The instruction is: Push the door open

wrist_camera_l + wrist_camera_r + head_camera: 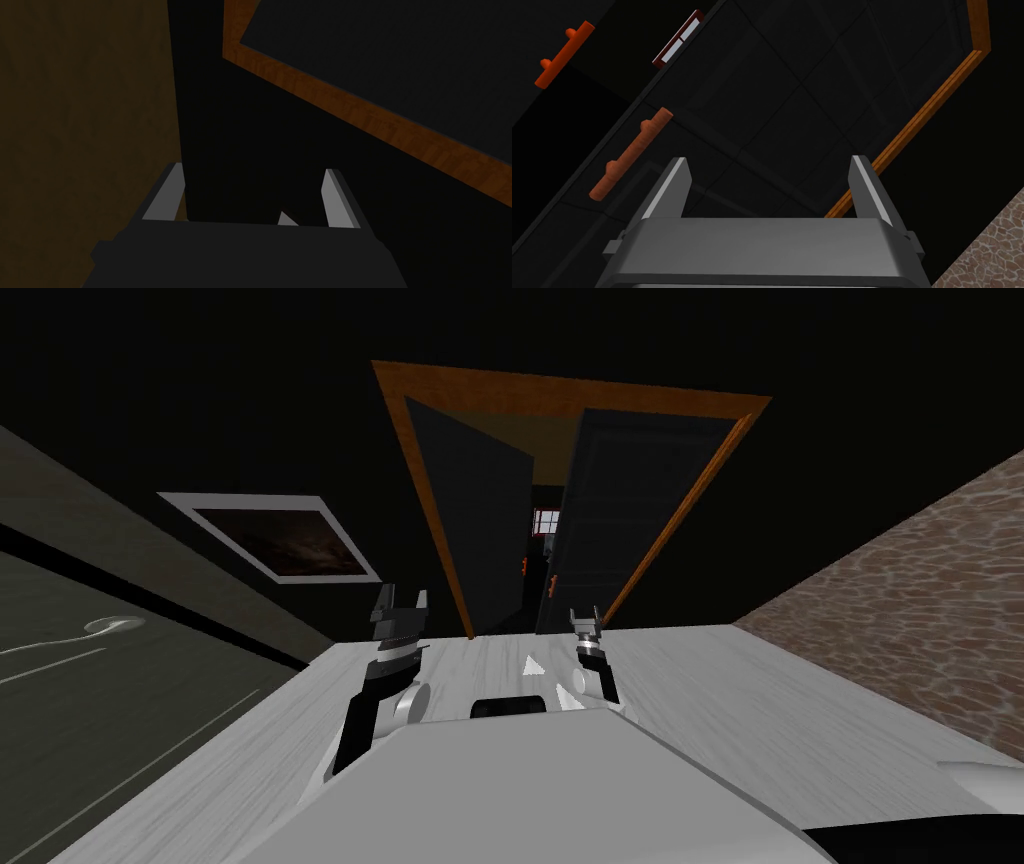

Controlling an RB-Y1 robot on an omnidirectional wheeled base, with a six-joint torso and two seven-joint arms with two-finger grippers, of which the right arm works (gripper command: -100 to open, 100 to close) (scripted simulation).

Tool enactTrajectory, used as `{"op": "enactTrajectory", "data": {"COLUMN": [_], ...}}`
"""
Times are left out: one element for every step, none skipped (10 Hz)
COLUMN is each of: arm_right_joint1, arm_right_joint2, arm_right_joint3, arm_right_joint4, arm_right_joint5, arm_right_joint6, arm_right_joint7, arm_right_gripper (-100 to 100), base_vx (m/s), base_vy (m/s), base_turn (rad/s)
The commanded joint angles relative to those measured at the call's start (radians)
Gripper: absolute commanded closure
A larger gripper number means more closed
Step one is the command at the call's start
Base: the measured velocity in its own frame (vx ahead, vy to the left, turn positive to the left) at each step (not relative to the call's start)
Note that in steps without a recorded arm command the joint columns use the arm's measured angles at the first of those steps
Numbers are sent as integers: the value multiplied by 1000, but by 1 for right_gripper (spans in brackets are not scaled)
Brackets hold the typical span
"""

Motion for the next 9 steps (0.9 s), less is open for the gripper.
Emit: {"op": "enactTrajectory", "data": {"arm_right_joint1": [-11, -18, -25, -33, -40, -47, -54, -61, -68], "arm_right_joint2": [3, 4, 5, 5, 6, 7, 8, 9, 11], "arm_right_joint3": [-3, -5, -7, -10, -12, -15, -17, -19, -22], "arm_right_joint4": [34, 54, 75, 96, 116, 137, 157, 177, 198], "arm_right_joint5": [-16, -26, -36, -46, -56, -66, -76, -85, -95], "arm_right_joint6": [-10, -15, -21, -27, -32, -38, -43, -49, -54], "arm_right_joint7": [-22, -36, -50, -63, -77, -91, -104, -117, -131], "arm_right_gripper": [-100, -100, -100, -100, -100, -100, -100, -100, -100], "base_vx": [40, 45, 37, 43, 45, 38, 38, 31, 25], "base_vy": [-96, -97, -102, -104, -111, -106, -104, -106, -111], "base_turn": [238, 106, 216, 213, 171, 168, 143, 181, 192]}}
